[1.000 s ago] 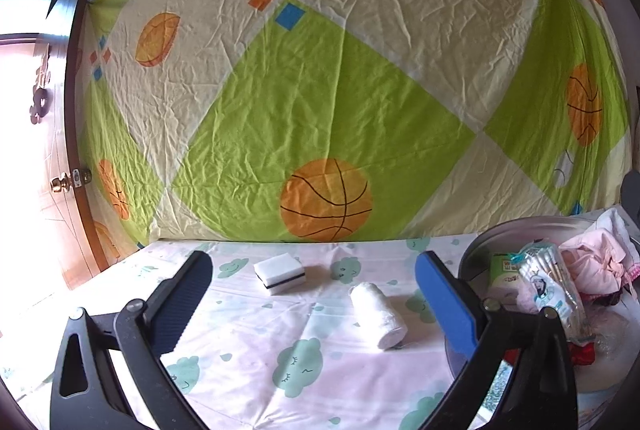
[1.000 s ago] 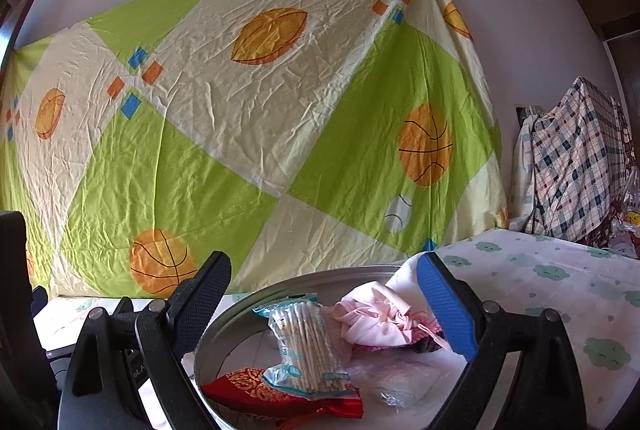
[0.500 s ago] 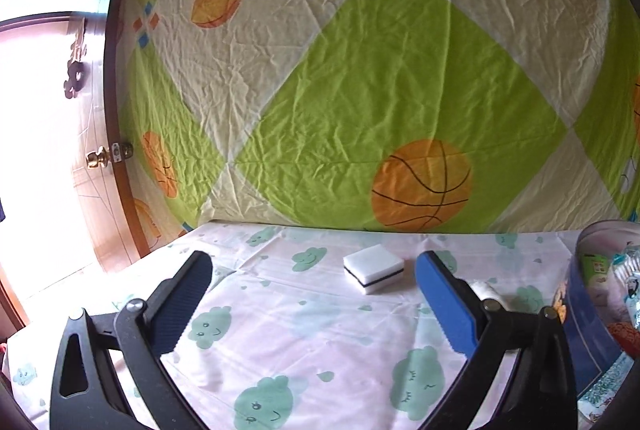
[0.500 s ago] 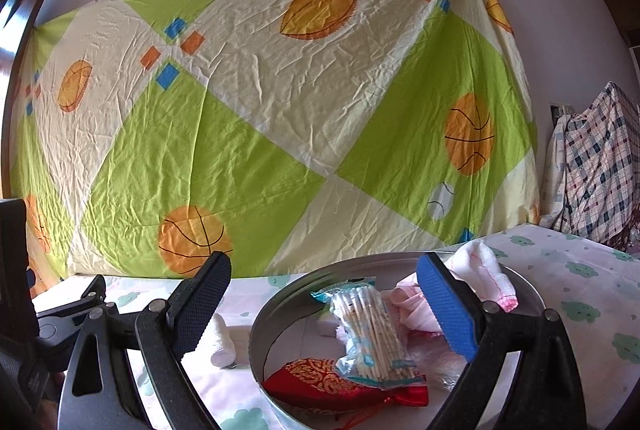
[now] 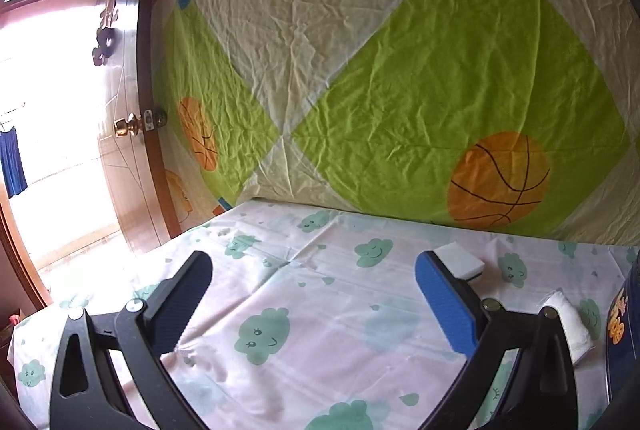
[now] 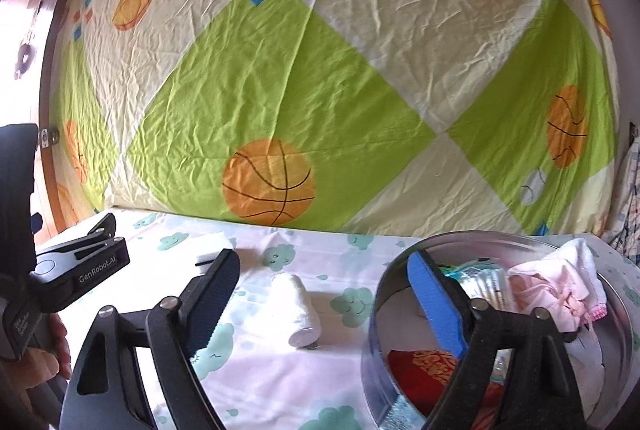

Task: Organize soft objects
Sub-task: 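Withdraw both open tools from the tin toward the sponge and towel roll, then grasp the white towel roll with the right tool while the left tool grasps the white sponge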

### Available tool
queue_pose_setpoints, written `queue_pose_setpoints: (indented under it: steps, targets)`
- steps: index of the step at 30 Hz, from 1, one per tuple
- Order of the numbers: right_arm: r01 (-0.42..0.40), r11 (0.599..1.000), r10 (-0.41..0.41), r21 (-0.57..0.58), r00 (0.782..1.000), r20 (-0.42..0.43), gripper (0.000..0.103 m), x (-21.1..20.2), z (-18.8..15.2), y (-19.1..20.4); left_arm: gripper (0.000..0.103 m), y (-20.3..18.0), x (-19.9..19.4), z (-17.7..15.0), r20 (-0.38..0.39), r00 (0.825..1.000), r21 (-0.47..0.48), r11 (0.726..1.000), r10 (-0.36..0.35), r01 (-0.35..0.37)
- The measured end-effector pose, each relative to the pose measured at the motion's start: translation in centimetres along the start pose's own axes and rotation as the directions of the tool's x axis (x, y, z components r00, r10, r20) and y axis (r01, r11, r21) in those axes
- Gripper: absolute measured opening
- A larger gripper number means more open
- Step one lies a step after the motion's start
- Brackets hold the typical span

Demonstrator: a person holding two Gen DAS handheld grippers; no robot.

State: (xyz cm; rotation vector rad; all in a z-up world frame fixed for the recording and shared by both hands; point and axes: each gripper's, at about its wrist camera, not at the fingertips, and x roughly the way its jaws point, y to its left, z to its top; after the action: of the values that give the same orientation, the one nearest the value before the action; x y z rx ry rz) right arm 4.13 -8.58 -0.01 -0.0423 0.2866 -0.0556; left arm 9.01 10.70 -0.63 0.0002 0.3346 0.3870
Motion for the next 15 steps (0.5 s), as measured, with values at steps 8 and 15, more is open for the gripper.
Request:
queue_pose_setpoints:
  steps: [8, 15]
  targets:
    - [-0.081, 0.989, 0.057, -0.121, 0.981, -0.185, 0.059, 6.2, 0.3, 3.5, 0.103, 1.3, 1.1, 0.1, -0.031, 0.997, -0.006, 0.997, 0.072, -0.072]
    - [-0.047, 0.984, -0.016, -0.172, 0.937, -0.348, 0.058, 10.5, -0.4, 4.5, 0.103, 2.0, 1.7, 0.2, -0.07, 0.994, -0.029, 0.996, 0.087, -0.09]
